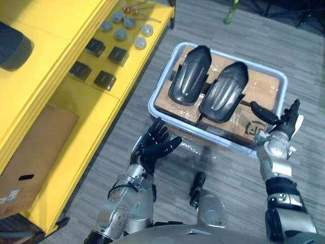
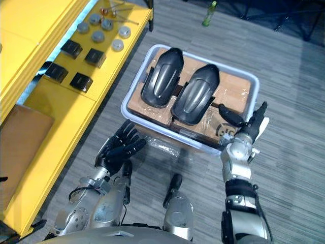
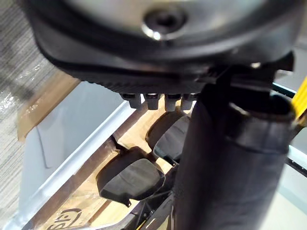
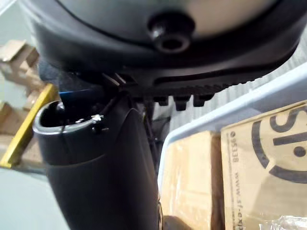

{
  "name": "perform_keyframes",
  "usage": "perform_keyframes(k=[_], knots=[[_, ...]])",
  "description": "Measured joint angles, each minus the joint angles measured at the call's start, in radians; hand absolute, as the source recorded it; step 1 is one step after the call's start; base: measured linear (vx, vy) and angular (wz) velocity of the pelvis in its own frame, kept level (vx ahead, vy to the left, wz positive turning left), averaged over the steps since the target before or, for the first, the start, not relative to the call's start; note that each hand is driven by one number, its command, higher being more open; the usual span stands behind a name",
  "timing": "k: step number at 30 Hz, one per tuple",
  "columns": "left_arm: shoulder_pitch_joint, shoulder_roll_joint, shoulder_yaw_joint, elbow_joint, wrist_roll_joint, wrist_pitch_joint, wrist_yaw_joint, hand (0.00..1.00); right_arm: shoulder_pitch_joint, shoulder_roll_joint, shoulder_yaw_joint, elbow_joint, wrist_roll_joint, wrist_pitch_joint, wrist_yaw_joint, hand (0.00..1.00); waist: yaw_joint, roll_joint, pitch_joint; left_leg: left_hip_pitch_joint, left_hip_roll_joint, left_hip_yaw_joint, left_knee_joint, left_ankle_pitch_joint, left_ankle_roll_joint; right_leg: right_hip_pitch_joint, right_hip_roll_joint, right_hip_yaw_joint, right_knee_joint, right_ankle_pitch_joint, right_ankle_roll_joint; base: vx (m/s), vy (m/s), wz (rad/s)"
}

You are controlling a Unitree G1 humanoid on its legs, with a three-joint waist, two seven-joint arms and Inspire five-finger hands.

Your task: Walk over and take three plastic housings, then place them on the shelf

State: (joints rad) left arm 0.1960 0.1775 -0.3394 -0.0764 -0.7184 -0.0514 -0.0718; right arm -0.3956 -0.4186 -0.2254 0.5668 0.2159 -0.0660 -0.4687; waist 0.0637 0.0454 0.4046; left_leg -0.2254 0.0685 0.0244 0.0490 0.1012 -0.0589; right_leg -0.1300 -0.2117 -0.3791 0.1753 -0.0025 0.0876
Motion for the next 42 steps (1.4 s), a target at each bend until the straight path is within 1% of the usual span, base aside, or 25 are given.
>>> perform_keyframes(k=[1, 2, 3, 6, 7, 9, 10, 11, 13, 15, 16, 17, 19, 20, 21, 22, 24, 25, 28, 32, 34, 35, 37, 39, 42], knots=[[-0.004, 0.000, 0.000, 0.003, 0.000, -0.005, 0.000, 1.00, -0.016, -0.012, 0.003, 0.015, -0.018, 0.002, 0.000, 1.00, 0.002, 0.002, 0.005, -0.002, -0.002, -0.003, 0.000, 0.001, 0.000, -0.001, -0.001, 0.000, 0.002, 0.000, 0.000, -0.01, 0.011, 0.17], [-0.012, -0.004, -0.003, 0.008, 0.000, -0.021, 0.001, 1.00, -0.053, -0.047, 0.012, 0.034, -0.052, 0.019, 0.000, 1.00, 0.008, 0.008, 0.012, -0.011, -0.005, -0.007, 0.001, 0.008, -0.005, -0.014, -0.006, 0.001, 0.010, 0.000, 0.000, -0.01, 0.012, 0.12], [-0.014, -0.006, -0.005, 0.009, 0.000, -0.032, 0.002, 1.00, -0.072, -0.069, 0.021, 0.042, -0.055, 0.022, 0.002, 1.00, 0.012, 0.012, 0.017, -0.014, -0.007, -0.007, 0.000, 0.014, 0.001, -0.022, -0.009, 0.003, 0.018, 0.000, 0.000, -0.02, 0.011, 0.09], [-0.020, -0.006, -0.005, 0.032, 0.000, -0.062, 0.006, 1.00, -0.139, -0.126, 0.044, 0.077, -0.095, 0.041, 0.008, 1.00, 0.013, 0.027, 0.033, -0.025, -0.012, -0.016, 0.000, 0.018, 0.004, -0.031, -0.020, 0.003, 0.028, -0.002, 0.002, -0.03, 0.003, 0.11], [-0.023, -0.007, -0.005, 0.042, 0.000, -0.064, 0.007, 1.00, -0.154, -0.140, 0.059, 0.085, -0.097, 0.043, 0.012, 1.00, 0.013, 0.028, 0.037, -0.028, -0.015, -0.019, 0.000, 0.018, 0.004, -0.036, -0.024, 0.003, 0.036, -0.005, 0.005, -0.05, 0.011, 0.13], [-0.033, -0.007, -0.006, 0.060, -0.024, -0.072, 0.017, 1.00, -0.203, -0.175, 0.090, 0.101, -0.136, 0.086, 0.031, 1.00, 0.014, 0.032, 0.047, -0.045, -0.024, -0.027, -0.002, 0.021, 0.011, -0.055, -0.035, 0.001, 0.053, -0.013, 0.010, -0.04, 0.005, 0.13], [-0.033, -0.007, -0.005, 0.064, -0.025, -0.075, 0.018, 1.00, -0.216, -0.176, 0.095, 0.105, -0.141, 0.099, 0.033, 1.00, 0.014, 0.032, 0.048, -0.049, -0.025, -0.027, -0.002, 0.024, 0.012, -0.060, -0.035, 0.001, 0.054, -0.013, 0.010, -0.03, -0.008, 0.11], [-0.036, -0.007, -0.005, 0.073, -0.026, -0.077, 0.020, 1.00, -0.233, -0.176, 0.101, 0.111, -0.172, 0.128, 0.042, 1.00, 0.016, 0.033, 0.057, -0.049, -0.026, -0.029, -0.004, 0.029, 0.013, -0.062, -0.037, 0.000, 0.059, -0.013, 0.010, -0.02, -0.010, 0.06], [-0.035, -0.006, -0.006, 0.074, -0.027, -0.077, 0.025, 1.00, -0.255, -0.176, 0.122, 0.133, -0.193, 0.166, 0.056, 1.00, 0.016, 0.032, 0.065, -0.048, -0.029, -0.031, -0.005, 0.036, 0.013, -0.064, -0.043, 0.000, 0.071, -0.018, 0.010, -0.02, -0.011, 0.10], [-0.033, -0.014, -0.006, 0.073, -0.027, -0.077, 0.027, 1.00, -0.257, -0.176, 0.146, 0.142, -0.213, 0.243, 0.100, 1.00, 0.017, 0.032, 0.065, -0.046, -0.036, -0.031, -0.020, 0.041, 0.016, -0.070, -0.054, -0.003, 0.086, -0.025, 0.013, -0.01, -0.014, 0.11], [-0.033, -0.014, -0.006, 0.073, -0.027, -0.077, 0.027, 1.00, -0.256, -0.176, 0.151, 0.145, -0.217, 0.262, 0.114, 1.00, 0.017, 0.032, 0.065, -0.047, -0.038, -0.031, -0.021, 0.044, 0.016, -0.071, -0.055, -0.003, 0.086, -0.025, 0.014, -0.01, -0.011, 0.06], [-0.033, -0.014, -0.007, 0.073, -0.026, -0.077, 0.029, 1.00, -0.256, -0.176, 0.168, 0.158, -0.253, 0.303, 0.151, 1.00, 0.017, 0.033, 0.065, -0.047, -0.041, -0.031, -0.022, 0.045, 0.018, -0.071, -0.059, -0.003, 0.086, -0.025, 0.014, -0.01, -0.006, 0.04], [-0.032, -0.014, -0.004, 0.070, -0.027, -0.077, 0.034, 1.00, -0.248, -0.176, 0.181, 0.175, -0.291, 0.345, 0.199, 1.00, 0.017, 0.032, 0.065, -0.046, -0.045, -0.031, -0.023, 0.046, 0.020, -0.070, -0.064, -0.004, 0.089, -0.025, 0.014, -0.01, -0.007, 0.05], [-0.033, -0.014, -0.001, 0.068, -0.026, -0.077, 0.039, 1.00, -0.249, -0.176, 0.181, 0.174, -0.316, 0.360, 0.224, 0.00, 0.016, 0.032, 0.066, -0.044, -0.048, -0.032, -0.026, 0.048, 0.023, -0.068, -0.066, -0.004, 0.089, -0.025, 0.014, -0.01, -0.008, 0.06], [-0.033, -0.014, 0.001, 0.068, -0.026, -0.077, 0.040, 1.00, -0.251, -0.176, 0.181, 0.174, -0.330, 0.369, 0.236, 0.00, 0.016, 0.031, 0.066, -0.041, -0.048, -0.032, -0.028, 0.049, 0.024, -0.064, -0.067, -0.005, 0.089, -0.025, 0.014, -0.01, -0.018, 0.07], [-0.032, -0.013, 0.003, 0.067, -0.026, -0.077, 0.042, 1.00, -0.250, -0.177, 0.181, 0.178, -0.338, 0.389, 0.249, 0.00, 0.015, 0.029, 0.067, -0.026, -0.048, -0.030, -0.039, 0.051, 0.027, -0.052, -0.067, -0.006, 0.088, -0.025, 0.014, -0.01, -0.020, 0.07], [-0.032, -0.013, 0.005, 0.064, -0.026, -0.077, 0.043, 1.00, -0.251, -0.183, 0.183, 0.189, -0.376, 0.406, 0.255, 0.00, 0.016, 0.026, 0.069, -0.020, -0.048, -0.030, -0.039, 0.051, 0.027, -0.042, -0.067, -0.008, 0.087, -0.027, 0.016, -0.02, -0.028, 0.09], [-0.032, -0.013, 0.005, 0.064, -0.026, -0.076, 0.043, 1.00, -0.254, -0.197, 0.197, 0.208, -0.406, 0.412, 0.255, 0.00, 0.017, 0.025, 0.070, -0.012, -0.047, -0.028, -0.045, 0.052, 0.028, -0.036, -0.067, -0.012, 0.086, -0.029, 0.015, -0.03, -0.036, 0.12], [-0.031, -0.011, 0.005, 0.064, -0.025, -0.072, 0.043, 1.00, -0.260, -0.220, 0.198, 0.248, -0.409, 0.426, 0.259, 0.00, 0.016, 0.021, 0.071, -0.006, -0.040, -0.016, -0.059, 0.056, 0.030, -0.026, -0.066, -0.027, 0.086, -0.035, 0.017, -0.03, -0.042, 0.14], [-0.019, -0.011, 0.004, 0.064, -0.021, -0.055, 0.042, 1.00, -0.262, -0.229, 0.198, 0.288, -0.445, 0.433, 0.257, 0.00, 0.019, 0.015, 0.074, 0.022, -0.037, -0.002, -0.105, 0.089, 0.028, -0.021, -0.064, -0.027, 0.088, -0.036, 0.016, 0.00, -0.057, 0.00], [-0.012, -0.011, 0.002, 0.061, -0.021, -0.055, 0.041, 1.00, -0.265, -0.232, 0.197, 0.297, -0.441, 0.454, 0.273, 0.00, 0.019, 0.013, 0.074, 0.029, -0.035, 0.002, -0.116, 0.098, 0.025, -0.017, -0.064, -0.028, 0.086, -0.036, 0.016, 0.03, -0.058, 0.01], [-0.006, -0.010, 0.003, 0.054, -0.026, -0.055, 0.042, 1.00, -0.250, -0.225, 0.197, 0.304, -0.445, 0.457, 0.263, 0.00, 0.022, 0.012, 0.074, 0.040, -0.034, 0.006, -0.131, 0.110, 0.022, -0.012, -0.064, -0.029, 0.084, -0.036, 0.016, 0.04, -0.052, 0.02], [0.008, -0.006, 0.012, 0.030, -0.042, -0.055, 0.047, 1.00, -0.238, -0.216, 0.172, 0.293, -0.432, 0.456, 0.258, 0.00, 0.020, 0.009, 0.073, 0.048, -0.035, 0.010, -0.133, 0.111, 0.021, -0.005, -0.064, -0.027, 0.083, -0.036, 0.016, 0.04, -0.050, 0.00], [0.008, -0.002, 0.031, 0.015, -0.061, -0.056, 0.048, 1.00, -0.227, -0.194, 0.112, 0.302, -0.396, 0.480, 0.257, 0.00, 0.020, 0.008, 0.073, 0.070, -0.037, 0.013, -0.133, 0.110, 0.021, 0.021, -0.064, -0.027, 0.073, -0.036, 0.016, 0.03, -0.049, 0.01], [0.012, 0.002, 0.054, -0.018, -0.064, -0.058, 0.048, 1.00, -0.175, -0.180, 0.086, 0.284, -0.393, 0.473, 0.247, 0.00, 0.021, 0.007, 0.073, 0.094, -0.037, 0.021, -0.137, 0.101, 0.018, 0.057, -0.061, -0.028, 0.049, -0.032, 0.021, 0.02, -0.041, 0.00]])
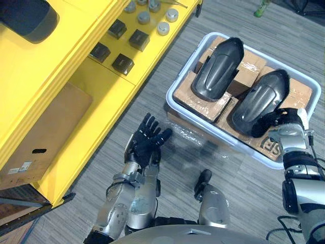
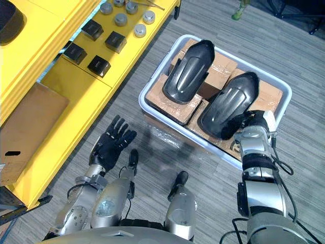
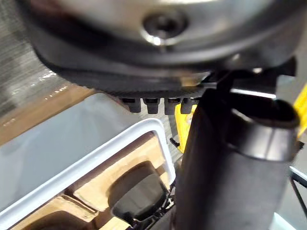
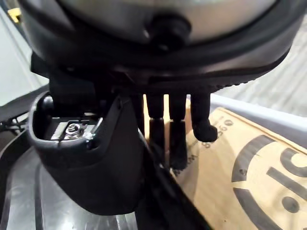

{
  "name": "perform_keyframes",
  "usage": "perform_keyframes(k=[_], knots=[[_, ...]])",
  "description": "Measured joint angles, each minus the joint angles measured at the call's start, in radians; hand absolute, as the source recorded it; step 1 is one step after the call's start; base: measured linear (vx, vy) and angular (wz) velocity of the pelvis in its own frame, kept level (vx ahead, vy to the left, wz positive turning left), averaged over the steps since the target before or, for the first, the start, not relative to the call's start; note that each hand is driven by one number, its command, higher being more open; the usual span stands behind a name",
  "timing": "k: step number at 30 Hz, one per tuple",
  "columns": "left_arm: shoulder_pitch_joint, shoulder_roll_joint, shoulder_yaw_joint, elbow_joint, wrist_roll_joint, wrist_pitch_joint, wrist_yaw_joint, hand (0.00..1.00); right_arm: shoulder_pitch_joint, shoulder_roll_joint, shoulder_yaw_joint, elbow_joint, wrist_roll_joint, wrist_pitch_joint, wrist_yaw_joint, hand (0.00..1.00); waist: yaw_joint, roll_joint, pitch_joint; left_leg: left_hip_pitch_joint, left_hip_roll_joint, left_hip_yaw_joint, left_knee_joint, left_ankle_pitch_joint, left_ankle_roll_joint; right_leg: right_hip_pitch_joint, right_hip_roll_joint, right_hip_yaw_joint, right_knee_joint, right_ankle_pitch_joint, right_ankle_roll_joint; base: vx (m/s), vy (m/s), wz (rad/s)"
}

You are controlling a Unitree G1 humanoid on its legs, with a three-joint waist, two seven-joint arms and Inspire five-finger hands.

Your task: Walk over and take three plastic housings, then place them on the shelf

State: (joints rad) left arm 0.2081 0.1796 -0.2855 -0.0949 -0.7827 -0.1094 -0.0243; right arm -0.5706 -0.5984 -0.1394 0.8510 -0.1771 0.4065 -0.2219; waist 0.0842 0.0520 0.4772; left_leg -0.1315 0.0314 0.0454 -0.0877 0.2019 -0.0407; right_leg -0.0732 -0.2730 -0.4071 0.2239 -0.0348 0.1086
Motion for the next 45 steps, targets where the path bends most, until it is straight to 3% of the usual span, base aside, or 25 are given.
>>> perform_keyframes(k=[5, 8, 13, 17, 21, 23, 28, 34, 36, 40, 45], knots=[[0.021, 0.013, 0.027, -0.034, 0.002, 0.001, -0.003, 1.00, 0.057, 0.060, -0.078, -0.004, 0.060, -0.012, -0.055, 0.00, -0.005, -0.010, -0.012, 0.042, 0.001, 0.024, -0.001, -0.020, 0.008, 0.058, 0.008, 0.005, -0.053, 0.012, 0.018, 0.02, -0.038, -0.07], [0.053, 0.020, 0.027, -0.034, 0.009, 0.012, -0.003, 1.00, 0.120, 0.103, -0.087, -0.015, 0.086, -0.070, -0.101, 0.00, -0.004, -0.026, -0.055, 0.056, 0.001, 0.038, -0.001, -0.025, 0.004, 0.079, 0.012, 0.011, -0.079, 0.019, 0.026, 0.08, -0.043, -0.09], [0.087, 0.015, 0.028, -0.034, 0.071, 0.026, -0.017, 1.00, 0.295, 0.211, -0.108, -0.198, 0.069, -0.119, -0.215, 0.00, -0.010, -0.040, -0.131, 0.090, 0.000, 0.058, -0.001, -0.050, -0.001, 0.117, 0.015, 0.022, -0.113, 0.023, 0.032, 0.10, -0.042, -0.10], [0.097, -0.011, 0.050, -0.058, 0.176, 0.041, -0.023, 1.00, 0.433, 0.290, -0.108, -0.408, 0.010, -0.164, -0.266, 0.00, -0.049, -0.043, -0.196, 0.116, -0.001, 0.064, -0.001, -0.057, -0.007, 0.147, 0.015, 0.020, -0.131, 0.029, 0.037, 0.05, -0.019, -0.05], [0.065, -0.024, 0.052, -0.076, 0.244, 0.044, -0.030, 1.00, 0.502, 0.328, -0.068, -0.566, -0.095, -0.229, -0.296, 0.00, -0.062, -0.040, -0.237, 0.129, 0.013, 0.095, -0.002, -0.082, -0.006, 0.154, 0.028, 0.033, -0.156, 0.045, 0.035, -0.02, -0.005, -0.20], [0.017, -0.024, 0.030, -0.076, 0.297, 0.044, -0.033, 1.00, 0.524, 0.336, -0.022, -0.628, -0.136, -0.290, -0.316, 0.00, -0.064, -0.043, -0.249, 0.141, 0.024, 0.115, -0.002, -0.085, -0.009, 0.165, 0.039, 0.040, -0.175, 0.050, 0.034, -0.07, -0.035, -0.22], [-0.062, -0.027, -0.069, -0.078, 0.336, 0.050, -0.063, 1.00, 0.526, 0.337, 0.041, -0.662, -0.201, -0.402, -0.355, 0.00, -0.085, -0.033, -0.289, 0.142, 0.038, 0.135, -0.002, -0.075, -0.016, 0.163, 0.050, 0.040, -0.179, 0.053, 0.029, -0.05, -0.016, -0.04], [-0.142, -0.026, -0.153, -0.082, 0.397, 0.078, -0.092, 1.00, 0.524, 0.337, 0.128, -0.668, -0.248, -0.527, -0.415, 0.00, -0.091, -0.040, -0.324, 0.145, 0.040, 0.143, -0.001, -0.053, -0.016, 0.165, 0.055, 0.049, -0.191, 0.065, 0.028, -0.01, 0.000, -0.04], [-0.162, -0.023, -0.163, -0.081, 0.393, 0.112, -0.081, 1.00, 0.523, 0.336, 0.170, -0.668, -0.248, -0.563, -0.417, 0.00, -0.091, -0.041, -0.338, 0.145, 0.039, 0.143, -0.001, -0.052, -0.016, 0.166, 0.055, 0.054, -0.191, 0.066, 0.029, 0.00, 0.000, 0.00], [-0.165, -0.020, -0.171, -0.066, 0.393, 0.119, -0.046, 1.00, 0.517, 0.336, 0.204, -0.668, -0.246, -0.601, -0.420, 0.00, -0.090, -0.038, -0.344, 0.146, 0.032, 0.141, -0.002, -0.049, -0.013, 0.166, 0.053, 0.056, -0.191, 0.067, 0.030, -0.03, 0.014, 0.01], [-0.165, -0.015, -0.181, -0.031, 0.421, 0.108, 0.086, 1.00, 0.517, 0.339, 0.280, -0.668, -0.244, -0.620, -0.427, 0.00, -0.092, -0.038, -0.351, 0.145, 0.031, 0.137, -0.002, -0.041, -0.012, 0.166, 0.053, 0.054, -0.191, 0.067, 0.031, -0.03, 0.005, 0.00]])
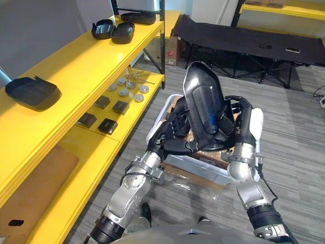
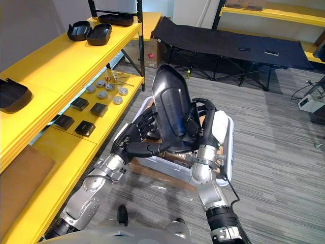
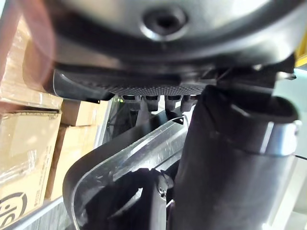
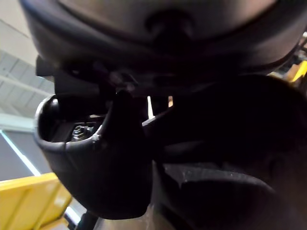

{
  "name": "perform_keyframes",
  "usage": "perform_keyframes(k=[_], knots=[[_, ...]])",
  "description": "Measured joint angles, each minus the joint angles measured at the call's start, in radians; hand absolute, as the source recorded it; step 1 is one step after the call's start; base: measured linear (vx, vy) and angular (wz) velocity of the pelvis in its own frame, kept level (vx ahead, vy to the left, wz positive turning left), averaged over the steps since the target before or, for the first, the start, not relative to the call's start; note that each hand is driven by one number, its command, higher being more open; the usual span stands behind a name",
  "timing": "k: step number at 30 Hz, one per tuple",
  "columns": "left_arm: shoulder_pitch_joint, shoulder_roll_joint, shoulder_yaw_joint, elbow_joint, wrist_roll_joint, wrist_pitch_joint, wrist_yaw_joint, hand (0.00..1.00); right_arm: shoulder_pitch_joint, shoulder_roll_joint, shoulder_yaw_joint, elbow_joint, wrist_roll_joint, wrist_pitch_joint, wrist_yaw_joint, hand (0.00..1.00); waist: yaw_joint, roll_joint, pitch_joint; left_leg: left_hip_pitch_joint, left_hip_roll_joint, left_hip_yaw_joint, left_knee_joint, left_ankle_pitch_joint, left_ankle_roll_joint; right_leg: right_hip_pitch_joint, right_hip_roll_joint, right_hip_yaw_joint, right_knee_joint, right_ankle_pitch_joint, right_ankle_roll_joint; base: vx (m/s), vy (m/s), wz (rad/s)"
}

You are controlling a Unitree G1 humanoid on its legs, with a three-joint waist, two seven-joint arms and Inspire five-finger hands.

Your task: Walk over and take three plastic housings, then place them on the shelf

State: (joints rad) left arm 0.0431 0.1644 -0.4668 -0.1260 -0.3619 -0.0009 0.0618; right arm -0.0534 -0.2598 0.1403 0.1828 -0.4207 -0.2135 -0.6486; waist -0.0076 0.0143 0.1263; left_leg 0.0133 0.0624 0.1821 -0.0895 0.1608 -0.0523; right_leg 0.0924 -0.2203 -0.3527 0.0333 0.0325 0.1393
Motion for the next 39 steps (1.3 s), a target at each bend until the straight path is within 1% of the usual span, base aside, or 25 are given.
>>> perform_keyframes(k=[3, 4, 6, 7, 8, 9, 10, 12, 14, 15, 17, 20, 22, 23, 24, 25, 26, 27, 28, 30, 32, 33, 37, 38, 39], knots=[[0.000, -0.001, -0.006, 0.010, 0.063, -0.004, 0.105, 1.00, 0.000, 0.006, 0.049, 0.000, 0.001, -0.029, 0.000, 0.00, 0.000, 0.000, -0.008, -0.002, 0.000, -0.010, 0.000, 0.004, 0.000, 0.001, 0.000, -0.006, 0.000, 0.000, 0.000, -0.02, -0.005, 0.05], [0.000, -0.001, -0.004, 0.012, 0.069, -0.019, 0.147, 1.00, 0.001, 0.019, 0.066, 0.000, 0.000, -0.042, -0.001, 0.00, 0.001, 0.001, -0.011, -0.003, -0.001, -0.016, 0.000, 0.007, 0.000, 0.003, 0.000, -0.011, 0.000, 0.000, 0.000, -0.02, -0.013, 0.13], [0.000, -0.012, 0.009, 0.021, 0.112, -0.068, 0.223, 1.00, 0.001, 0.043, 0.093, 0.001, -0.001, -0.054, -0.013, 0.00, 0.002, 0.001, -0.014, -0.002, -0.001, -0.027, 0.000, 0.010, 0.000, 0.015, -0.001, -0.025, -0.001, 0.000, 0.000, -0.02, -0.015, 0.20], [0.000, -0.018, 0.018, 0.021, 0.119, -0.084, 0.239, 1.00, 0.001, 0.046, 0.099, 0.001, -0.001, -0.056, -0.018, 0.00, 0.003, 0.001, -0.014, -0.002, -0.001, -0.030, 0.000, 0.011, 0.000, 0.017, -0.001, -0.029, 0.000, 0.000, -0.001, -0.03, -0.009, 0.17], [0.000, -0.029, 0.042, 0.021, 0.125, -0.121, 0.269, 1.00, 0.001, 0.055, 0.109, 0.001, -0.002, -0.058, -0.029, 0.00, 0.008, 0.001, -0.015, -0.002, -0.001, -0.032, 0.000, 0.012, 0.001, 0.018, -0.001, -0.031, 0.000, 0.000, -0.001, -0.03, -0.003, 0.08], [0.000, -0.035, 0.057, 0.021, 0.125, -0.135, 0.280, 1.00, 0.001, 0.062, 0.112, 0.001, -0.002, -0.058, -0.035, 0.00, 0.009, 0.000, -0.016, -0.002, -0.001, -0.034, 0.000, 0.013, 0.001, 0.018, -0.001, -0.032, 0.000, 0.000, -0.001, -0.05, -0.002, 0.08], [0.000, -0.047, 0.095, 0.021, 0.125, -0.161, 0.307, 1.00, 0.001, 0.072, 0.122, 0.002, -0.002, -0.058, -0.043, 0.00, 0.009, 0.000, -0.018, -0.002, -0.001, -0.038, 0.000, 0.012, 0.001, 0.018, -0.002, -0.033, -0.001, -0.001, -0.001, -0.04, -0.001, 0.07], [0.000, -0.048, 0.124, 0.021, 0.124, -0.180, 0.326, 1.00, 0.001, 0.076, 0.130, 0.003, -0.002, -0.058, -0.046, 0.00, 0.010, -0.003, -0.020, -0.002, -0.001, -0.039, 0.000, 0.010, -0.003, 0.018, -0.003, -0.033, -0.002, -0.005, -0.004, -0.02, 0.001, 0.03], [0.000, -0.047, 0.137, 0.021, 0.110, -0.180, 0.334, 1.00, 0.004, 0.082, 0.136, 0.011, -0.001, -0.058, -0.059, 0.00, 0.013, -0.010, -0.025, -0.002, -0.001, -0.040, 0.000, 0.010, -0.003, 0.018, -0.003, -0.033, -0.002, -0.006, -0.003, -0.02, 0.001, 0.01], [0.000, -0.048, 0.136, 0.021, 0.077, -0.180, 0.333, 1.00, 0.005, 0.084, 0.140, 0.018, -0.001, -0.058, -0.060, 0.00, 0.014, -0.016, -0.030, -0.002, -0.001, -0.040, 0.000, 0.010, -0.003, 0.018, -0.003, -0.033, -0.002, -0.006, -0.003, 0.00, 0.000, 0.00], [0.000, -0.048, 0.136, 0.022, 0.005, -0.180, 0.314, 1.00, 0.007, 0.092, 0.145, 0.020, -0.001, -0.058, -0.060, 0.00, 0.014, -0.022, -0.034, -0.002, -0.001, -0.040, 0.000, 0.010, -0.003, 0.018, -0.003, -0.033, -0.002, -0.007, -0.003, 0.00, 0.000, 0.00], [0.000, -0.057, 0.127, 0.051, -0.115, -0.164, 0.259, 1.00, 0.020, 0.110, 0.151, 0.021, -0.001, -0.066, -0.060, 0.00, 0.012, -0.030, -0.041, 0.000, -0.001, -0.040, 0.000, 0.010, -0.003, 0.018, -0.003, -0.032, -0.002, -0.006, -0.003, 0.00, 0.000, 0.00], [0.000, -0.064, 0.129, 0.070, -0.203, -0.113, 0.201, 1.00, 0.030, 0.109, 0.159, 0.021, -0.002, -0.087, -0.060, 0.00, 0.012, -0.033, -0.044, 0.000, 0.000, -0.039, 0.000, 0.010, -0.003, 0.018, -0.002, -0.032, -0.002, -0.006, -0.003, 0.00, 0.000, 0.00], [0.000, -0.065, 0.127, 0.080, -0.224, -0.101, 0.183, 1.00, 0.032, 0.109, 0.162, 0.021, -0.002, -0.090, -0.060, 0.00, 0.012, -0.033, -0.045, 0.001, 0.000, -0.038, 0.000, 0.010, -0.003, 0.018, -0.002, -0.032, -0.002, -0.006, -0.003, 0.00, 0.000, 0.00], [0.000, -0.070, 0.123, 0.104, -0.275, -0.060, 0.129, 1.00, 0.035, 0.110, 0.169, 0.021, -0.002, -0.095, -0.059, 0.00, 0.012, -0.033, -0.046, 0.003, 0.000, -0.036, 0.000, 0.010, -0.003, 0.019, -0.003, -0.030, -0.002, -0.006, -0.003, 0.00, 0.000, 0.00], [0.000, -0.070, 0.120, 0.113, -0.300, -0.043, 0.104, 1.00, 0.037, 0.110, 0.170, 0.021, -0.002, -0.099, -0.059, 0.00, 0.011, -0.033, -0.046, 0.003, 0.000, -0.035, 0.000, 0.010, -0.003, 0.019, -0.003, -0.030, -0.002, -0.006, -0.004, 0.00, -0.009, -0.04], [0.000, -0.070, 0.112, 0.129, -0.346, -0.010, 0.060, 1.00, 0.037, 0.110, 0.173, 0.021, -0.002, -0.100, -0.059, 0.00, 0.011, -0.033, -0.046, 0.005, 0.000, -0.033, 0.000, 0.010, -0.003, 0.020, -0.003, -0.029, -0.003, -0.006, -0.004, 0.00, -0.005, -0.03], [0.000, -0.070, 0.107, 0.133, -0.369, 0.009, 0.040, 1.00, 0.037, 0.110, 0.174, 0.021, -0.002, -0.100, -0.059, 0.00, 0.011, -0.033, -0.046, 0.007, 0.000, -0.031, 0.000, 0.010, -0.003, 0.021, -0.003, -0.028, -0.003, -0.006, -0.004, 0.00, -0.006, -0.06], [0.000, -0.069, 0.094, 0.138, -0.409, 0.044, -0.008, 1.00, 0.037, 0.109, 0.176, 0.021, -0.002, -0.101, -0.057, 0.00, 0.010, -0.032, -0.046, 0.008, 0.001, -0.028, 0.000, 0.009, -0.004, 0.021, -0.003, -0.025, -0.003, -0.006, -0.004, 0.00, -0.005, -0.05], [-0.002, -0.068, 0.064, 0.140, -0.448, 0.089, -0.066, 1.00, 0.038, 0.108, 0.173, 0.021, -0.001, -0.102, -0.057, 0.00, 0.007, -0.032, -0.047, 0.009, 0.002, -0.026, 0.000, 0.008, -0.004, 0.021, -0.003, -0.021, -0.005, -0.006, -0.004, 0.00, -0.004, -0.04], [-0.017, -0.062, 0.049, 0.165, -0.456, 0.102, -0.097, 1.00, 0.038, 0.089, 0.171, 0.023, -0.001, -0.106, -0.056, 0.00, 0.005, -0.032, -0.050, 0.009, 0.003, -0.026, 0.000, 0.007, -0.004, 0.031, -0.001, -0.020, -0.016, -0.002, -0.003, 0.00, 0.000, 0.00], [-0.032, -0.056, 0.037, 0.173, -0.456, 0.116, -0.097, 1.00, 0.040, 0.078, 0.173, 0.023, -0.001, -0.106, -0.056, 0.00, 0.005, -0.031, -0.053, 0.009, 0.004, -0.025, 0.000, 0.007, -0.005, 0.031, -0.001, -0.017, -0.020, 0.004, -0.007, 0.02, 0.000, -0.04], [-0.072, -0.030, 0.001, 0.200, -0.448, 0.119, -0.097, 1.00, 0.043, 0.061, 0.165, 0.023, 0.002, -0.106, -0.056, 0.00, 0.004, -0.026, -0.060, 0.009, 0.007, -0.021, 0.000, 0.004, -0.008, 0.032, 0.000, -0.010, -0.031, 0.009, -0.008, 0.01, 0.000, -0.07], [-0.076, -0.029, -0.001, 0.204, -0.449, 0.118, -0.097, 0.00, 0.043, 0.060, 0.164, 0.023, 0.002, -0.108, -0.056, 0.00, 0.004, -0.026, -0.062, 0.008, 0.009, -0.019, 0.000, 0.003, -0.009, 0.032, 0.002, -0.008, -0.036, 0.011, -0.008, 0.02, -0.012, -0.06], [-0.076, -0.026, -0.007, 0.204, -0.450, 0.114, -0.097, 0.00, 0.043, 0.060, 0.164, 0.023, 0.002, -0.109, -0.054, 0.00, 0.003, -0.026, -0.063, 0.008, 0.011, -0.018, 0.000, 0.001, -0.011, 0.032, 0.005, -0.007, -0.037, 0.012, -0.009, 0.02, -0.016, -0.05]])
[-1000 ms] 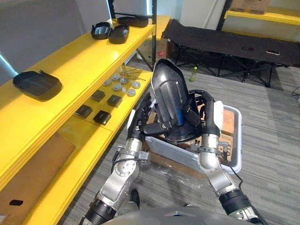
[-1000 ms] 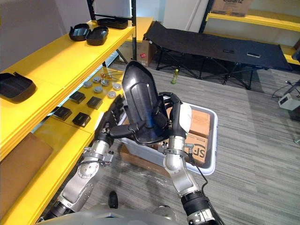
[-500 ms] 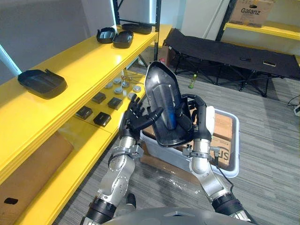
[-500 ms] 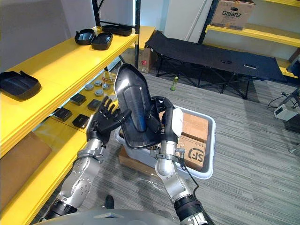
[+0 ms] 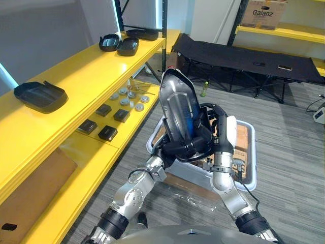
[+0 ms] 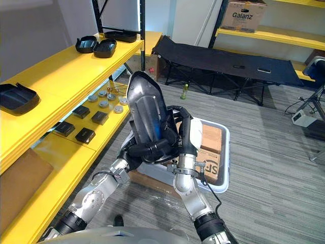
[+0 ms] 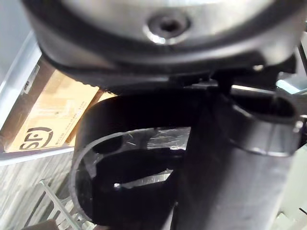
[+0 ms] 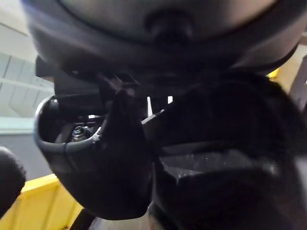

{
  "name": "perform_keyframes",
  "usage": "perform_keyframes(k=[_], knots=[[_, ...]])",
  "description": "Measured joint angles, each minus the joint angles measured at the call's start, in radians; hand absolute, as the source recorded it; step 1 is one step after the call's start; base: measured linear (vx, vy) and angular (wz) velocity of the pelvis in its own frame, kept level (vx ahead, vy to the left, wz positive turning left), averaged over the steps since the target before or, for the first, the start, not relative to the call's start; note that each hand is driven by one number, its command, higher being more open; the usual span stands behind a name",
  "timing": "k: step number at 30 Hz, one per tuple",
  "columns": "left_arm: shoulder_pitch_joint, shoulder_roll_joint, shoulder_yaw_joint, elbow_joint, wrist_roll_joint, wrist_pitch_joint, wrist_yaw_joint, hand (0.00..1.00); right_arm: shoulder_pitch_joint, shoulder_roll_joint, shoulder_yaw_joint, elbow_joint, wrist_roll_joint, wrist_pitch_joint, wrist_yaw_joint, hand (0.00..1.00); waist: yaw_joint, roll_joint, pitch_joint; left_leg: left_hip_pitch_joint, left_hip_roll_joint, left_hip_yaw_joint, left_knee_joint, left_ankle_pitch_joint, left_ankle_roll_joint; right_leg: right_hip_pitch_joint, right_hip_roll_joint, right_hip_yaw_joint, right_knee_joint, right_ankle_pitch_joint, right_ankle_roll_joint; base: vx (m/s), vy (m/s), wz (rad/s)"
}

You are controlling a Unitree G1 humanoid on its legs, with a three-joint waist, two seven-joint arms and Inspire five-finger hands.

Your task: Walk over and take three plastic housings, then place them on the shelf

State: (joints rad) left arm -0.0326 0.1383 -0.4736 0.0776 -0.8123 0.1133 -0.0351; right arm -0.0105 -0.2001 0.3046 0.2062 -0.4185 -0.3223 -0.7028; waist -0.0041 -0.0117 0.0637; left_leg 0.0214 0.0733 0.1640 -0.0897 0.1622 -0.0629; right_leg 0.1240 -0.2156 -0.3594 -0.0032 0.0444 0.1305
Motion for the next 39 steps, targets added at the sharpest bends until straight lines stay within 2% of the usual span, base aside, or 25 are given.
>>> perform_keyframes(k=[8, 15, 24, 35, 36, 39], knots=[[0.000, 0.025, -0.025, 0.001, -0.105, -0.041, 0.009, 0.00, -0.001, 0.000, 0.000, 0.000, 0.001, -0.002, 0.019, 0.00, 0.001, -0.004, -0.007, -0.002, 0.004, 0.002, 0.000, -0.004, -0.006, 0.000, 0.013, -0.002, -0.006, 0.003, 0.001, 0.00, -0.004, 0.00], [0.002, 0.026, 0.022, 0.004, -0.160, -0.059, 0.047, 0.00, -0.006, 0.022, 0.028, -0.032, -0.001, -0.083, 0.017, 0.00, -0.001, -0.007, -0.009, 0.005, -0.002, 0.001, 0.000, 0.001, -0.001, 0.001, 0.010, -0.010, 0.005, -0.003, -0.005, 0.00, 0.000, 0.00], [0.015, 0.028, 0.020, 0.004, -0.168, -0.111, 0.047, 0.00, -0.005, 0.041, 0.040, -0.032, -0.001, -0.080, 0.017, 0.00, 0.001, -0.017, -0.016, 0.005, -0.006, -0.007, 0.000, -0.001, -0.004, 0.000, 0.005, -0.020, 0.017, -0.012, -0.008, -0.02, 0.005, 0.04], [0.043, 0.027, 0.020, 0.003, -0.170, -0.130, 0.048, 0.00, 0.015, 0.049, 0.053, -0.031, 0.001, -0.080, 0.016, 0.00, 0.001, -0.035, -0.025, 0.004, -0.007, -0.006, 0.000, -0.001, -0.004, -0.001, 0.005, -0.022, 0.016, -0.012, -0.009, 0.00, 0.000, 0.00], [0.044, 0.026, 0.020, 0.003, -0.162, -0.137, 0.049, 0.00, 0.015, 0.050, 0.055, -0.031, 0.002, -0.080, 0.015, 1.00, 0.001, -0.035, -0.025, 0.004, -0.007, -0.006, 0.000, -0.001, -0.004, -0.001, 0.005, -0.022, 0.016, -0.012, -0.010, 0.00, 0.000, 0.00], [0.045, 0.018, 0.021, 0.002, -0.099, -0.173, 0.062, 0.00, 0.017, 0.059, 0.058, -0.031, 0.004, -0.081, 0.014, 1.00, 0.002, -0.035, -0.025, 0.004, -0.007, -0.006, 0.000, -0.001, -0.004, -0.001, 0.005, -0.023, 0.016, -0.013, -0.011, 0.00, 0.000, 0.00]])
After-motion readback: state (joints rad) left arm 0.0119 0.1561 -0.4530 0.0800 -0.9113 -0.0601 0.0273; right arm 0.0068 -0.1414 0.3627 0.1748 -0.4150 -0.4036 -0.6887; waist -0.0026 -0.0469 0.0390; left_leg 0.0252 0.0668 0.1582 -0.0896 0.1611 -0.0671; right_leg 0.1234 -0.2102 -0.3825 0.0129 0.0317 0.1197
